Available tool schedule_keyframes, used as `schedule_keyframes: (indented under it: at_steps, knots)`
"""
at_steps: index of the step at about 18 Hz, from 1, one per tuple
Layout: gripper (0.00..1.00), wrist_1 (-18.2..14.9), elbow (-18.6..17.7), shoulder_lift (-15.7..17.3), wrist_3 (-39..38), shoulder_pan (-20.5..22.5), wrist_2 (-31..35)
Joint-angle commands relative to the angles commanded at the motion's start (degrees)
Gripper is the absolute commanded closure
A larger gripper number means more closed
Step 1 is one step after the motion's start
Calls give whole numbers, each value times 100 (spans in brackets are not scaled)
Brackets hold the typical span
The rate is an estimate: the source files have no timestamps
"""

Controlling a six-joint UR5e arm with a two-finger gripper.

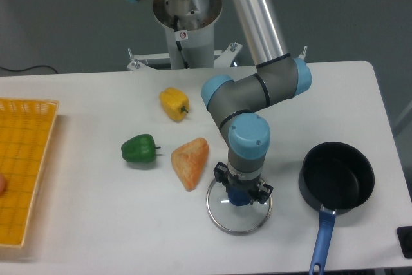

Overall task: Place the lid on the table
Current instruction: 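Hold the glass lid resting flat on the table beside the saucepan, then open the gripper to release the lid's blue knob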

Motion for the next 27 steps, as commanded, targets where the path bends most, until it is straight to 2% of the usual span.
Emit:
schedule_keyframes:
  at_steps: [4,8,15,18,24,27]
  knots:
    - [27,0,9,0,0,0,9]
    - [14,0,9,0,9,0,9]
    - [8,0,17,17,18,0,0]
    - [1,-9,18,79,26,9,0]
    - [0,-97,0,377,53,0,26]
    - [0,-508,9,588,131,0,53]
